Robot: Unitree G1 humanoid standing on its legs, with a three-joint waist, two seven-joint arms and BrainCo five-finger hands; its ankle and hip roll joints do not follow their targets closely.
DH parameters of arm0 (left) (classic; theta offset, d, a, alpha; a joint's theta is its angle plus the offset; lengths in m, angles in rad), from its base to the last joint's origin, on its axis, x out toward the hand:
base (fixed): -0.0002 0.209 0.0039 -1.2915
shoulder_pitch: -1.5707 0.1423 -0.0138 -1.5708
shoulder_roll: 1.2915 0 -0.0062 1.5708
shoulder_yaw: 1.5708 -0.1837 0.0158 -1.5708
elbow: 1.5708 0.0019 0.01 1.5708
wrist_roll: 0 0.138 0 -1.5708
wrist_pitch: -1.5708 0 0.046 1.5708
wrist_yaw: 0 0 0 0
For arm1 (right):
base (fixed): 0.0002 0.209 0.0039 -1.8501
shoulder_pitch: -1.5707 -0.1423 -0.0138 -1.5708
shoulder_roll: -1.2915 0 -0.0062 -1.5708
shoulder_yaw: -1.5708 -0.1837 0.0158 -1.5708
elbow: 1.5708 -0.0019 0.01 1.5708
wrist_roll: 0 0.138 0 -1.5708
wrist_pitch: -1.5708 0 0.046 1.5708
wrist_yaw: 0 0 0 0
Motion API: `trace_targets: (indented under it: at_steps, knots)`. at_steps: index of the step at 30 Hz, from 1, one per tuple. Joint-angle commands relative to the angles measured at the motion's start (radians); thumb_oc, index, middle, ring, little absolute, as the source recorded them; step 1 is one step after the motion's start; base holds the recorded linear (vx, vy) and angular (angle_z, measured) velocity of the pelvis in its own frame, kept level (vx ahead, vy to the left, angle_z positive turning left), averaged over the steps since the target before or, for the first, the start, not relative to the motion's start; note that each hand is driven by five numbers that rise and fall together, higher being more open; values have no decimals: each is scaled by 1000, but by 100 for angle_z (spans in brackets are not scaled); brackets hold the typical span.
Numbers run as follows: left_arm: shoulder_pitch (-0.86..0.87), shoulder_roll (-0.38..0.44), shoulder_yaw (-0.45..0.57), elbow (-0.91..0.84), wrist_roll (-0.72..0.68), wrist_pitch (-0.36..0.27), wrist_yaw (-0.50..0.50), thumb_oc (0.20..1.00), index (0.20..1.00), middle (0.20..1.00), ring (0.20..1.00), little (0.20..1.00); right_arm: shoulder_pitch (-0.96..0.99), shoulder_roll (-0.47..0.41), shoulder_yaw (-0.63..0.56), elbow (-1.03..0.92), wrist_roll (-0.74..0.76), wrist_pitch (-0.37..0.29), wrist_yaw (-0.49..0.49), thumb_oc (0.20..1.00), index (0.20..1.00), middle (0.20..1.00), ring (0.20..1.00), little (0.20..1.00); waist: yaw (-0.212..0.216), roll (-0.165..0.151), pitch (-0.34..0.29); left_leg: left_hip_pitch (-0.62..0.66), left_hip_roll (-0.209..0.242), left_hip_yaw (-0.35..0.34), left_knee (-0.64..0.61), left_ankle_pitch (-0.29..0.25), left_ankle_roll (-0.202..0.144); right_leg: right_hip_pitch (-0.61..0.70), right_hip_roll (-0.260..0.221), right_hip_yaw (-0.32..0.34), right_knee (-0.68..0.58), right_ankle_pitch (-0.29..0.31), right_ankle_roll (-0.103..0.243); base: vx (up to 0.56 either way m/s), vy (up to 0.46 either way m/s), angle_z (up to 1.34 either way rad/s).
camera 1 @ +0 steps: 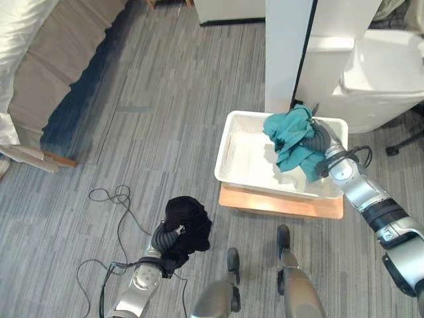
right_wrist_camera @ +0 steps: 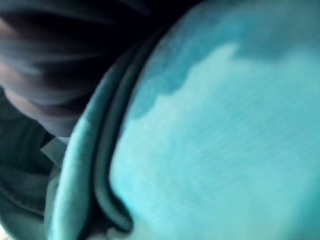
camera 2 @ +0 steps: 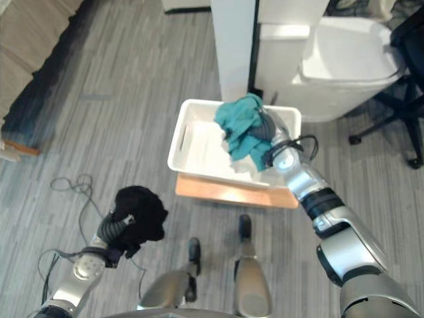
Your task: Tidy up the quilt and then pick up the clothes from the bed and put them into the laundry hamper.
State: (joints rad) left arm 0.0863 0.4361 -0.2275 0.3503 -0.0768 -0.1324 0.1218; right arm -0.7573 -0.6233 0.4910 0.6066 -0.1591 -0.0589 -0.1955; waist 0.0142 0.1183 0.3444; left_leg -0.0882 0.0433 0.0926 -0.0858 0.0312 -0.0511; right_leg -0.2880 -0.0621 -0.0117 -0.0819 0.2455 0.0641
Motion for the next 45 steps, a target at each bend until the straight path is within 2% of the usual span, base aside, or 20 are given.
trace_targets:
  at_steps: [1, 5, 9, 12, 14, 17, 19, 20, 21, 25, 27, 35, 36, 37, 38, 39, 42, 45]
  knots:
    - [-91, 68, 2, -94, -36, -100, 33, 200, 200, 200, 200, 200, -117, 11, 18, 22, -41, -30, -41, 1000, 1000, 1000, 1000, 1000, 6, -37, -4, 15, 31, 8, -1, -14, -39, 107, -78, -11, 11, -165, 124, 0, 0, 0]
    - [-135, 96, 1, -170, 15, -123, 56, 200, 200, 200, 200, 200, -111, 9, 30, 107, -75, -17, -46, 1000, 1000, 1000, 1000, 1000, -1, -38, -2, 21, 36, 17, -1, -12, -45, 114, -78, -8, 6, -166, 128, -29, -5, 8]
    - [-136, 134, 22, -241, 53, -131, 62, 200, 200, 200, 200, 200, -50, -13, 8, 46, -124, -16, -57, 1000, 1000, 1000, 1000, 1000, -16, -50, -8, 39, 42, 26, -1, -18, -46, 126, -76, -3, 5, -168, 132, -31, -10, -2]
    - [-206, 195, 54, -275, 88, -127, 59, 200, 200, 200, 200, 200, 120, -46, -63, -117, -149, -32, -40, 1000, 1000, 1000, 1000, 1000, -63, -84, -41, 77, 57, 47, -1, -31, -49, 151, -77, 6, 6, -169, 136, 3, -38, -9]
    - [-212, 198, 58, -276, 79, -125, 54, 200, 200, 200, 200, 200, 176, -57, -88, -164, -155, -29, -23, 1000, 1000, 1000, 1000, 1000, -67, -93, -49, 90, 60, 51, -1, -36, -48, 161, -77, 6, 5, -171, 135, 39, -26, -16]
    - [-280, 200, 74, -269, 63, -116, 57, 200, 200, 200, 200, 200, 326, -42, -137, -231, -95, -45, 27, 1000, 1000, 1000, 1000, 1000, -103, -115, -81, 121, 69, 62, -1, -46, -51, 182, -72, 14, 6, -173, 133, 50, -49, -13]
    - [-298, 197, 69, -260, 61, -113, 58, 200, 200, 200, 200, 200, 359, -40, -145, -243, -83, -45, 44, 1000, 1000, 1000, 1000, 1000, -106, -121, -90, 129, 70, 67, -1, -50, -51, 189, -71, 16, 5, -175, 133, 48, -37, -18]
    - [-381, 189, 60, -218, 62, -98, 77, 200, 200, 200, 200, 200, 422, -32, -156, -232, -61, -51, 66, 1000, 1000, 1000, 1000, 1000, -133, -132, -114, 151, 75, 85, -1, -56, -53, 200, -66, 31, 3, -175, 134, 55, -35, -16]
    - [-384, 189, 58, -215, 62, -99, 77, 200, 200, 200, 200, 200, 423, -33, -157, -233, -61, -51, 67, 1000, 1000, 1000, 1000, 1000, -131, -132, -114, 152, 76, 85, -1, -57, -53, 200, -66, 32, 3, -175, 134, 61, -48, -18]
    - [-568, 183, -13, -66, 148, -52, 128, 200, 200, 200, 200, 200, 500, -1, -146, -254, -53, -63, 89, 1000, 1000, 1000, 1000, 1000, -189, -129, -125, 175, 80, 126, -1, -64, -55, 197, -59, 63, 0, -172, 140, 38, 3, -29]
    - [-613, 180, -39, -23, 164, -44, 133, 200, 200, 200, 200, 200, 514, -1, -147, -271, -51, -66, 94, 1000, 1000, 1000, 1000, 1000, -196, -129, -121, 176, 81, 135, -1, -64, -57, 193, -59, 70, 1, -170, 142, 3, 1, -28]
    - [-614, 180, -40, -23, 164, -44, 133, 200, 200, 200, 200, 200, 515, -1, -148, -271, -51, -66, 94, 1000, 1000, 1000, 1000, 1000, -195, -129, -121, 176, 81, 135, -1, -64, -57, 193, -59, 71, 1, -170, 142, -4, 2, -12]
    - [-697, 175, -96, 103, 202, -16, 146, 200, 200, 200, 200, 200, 533, -7, -125, -297, -57, -75, 97, 1000, 1000, 1000, 1000, 1000, -231, -118, -103, 174, 82, 150, -1, -65, -59, 176, -58, 85, 5, -167, 148, -240, 91, 4]
    - [-755, 63, -171, 382, 170, 37, 118, 391, 391, 391, 391, 391, 493, 16, -83, -283, -74, -66, 72, 1000, 1000, 1000, 1000, 1000, -271, -89, -39, 123, 68, 207, -1, -39, -60, 87, -56, 134, 11, -131, 157, -240, 91, -5]
    - [-756, 62, -171, 383, 170, 37, 118, 683, 683, 683, 683, 683, 493, 16, -83, -282, -74, -66, 72, 1000, 1000, 1000, 1000, 1000, -269, -88, -40, 122, 68, 209, -1, -39, -60, 85, -56, 135, 11, -131, 157, -223, 95, -42]
    - [-742, 27, -162, 432, 114, 54, 94, 1000, 1000, 1000, 1000, 1000, 482, 26, -77, -257, -72, -56, 68, 1000, 1000, 1000, 1000, 1000, -273, -83, -33, 121, 67, 217, -1, -37, -59, 79, -54, 141, 12, -128, 158, -18, 41, -81]
    - [-725, -30, -125, 509, 1, 70, 89, 1000, 1000, 1000, 1000, 1000, 443, 75, -59, -163, -61, -28, 51, 1000, 1000, 1000, 1000, 1000, -280, -75, -29, 119, 67, 235, -1, -33, -59, 68, -49, 149, 10, -122, 154, -3, 33, -65]
    - [-709, -37, -91, 550, -51, 68, 95, 1000, 1000, 1000, 1000, 1000, 440, 99, -57, -126, -59, -22, 40, 1000, 1000, 1000, 1000, 1000, -281, -80, -40, 130, 73, 243, -1, -35, -60, 71, -45, 151, 12, -122, 151, 21, -6, -26]
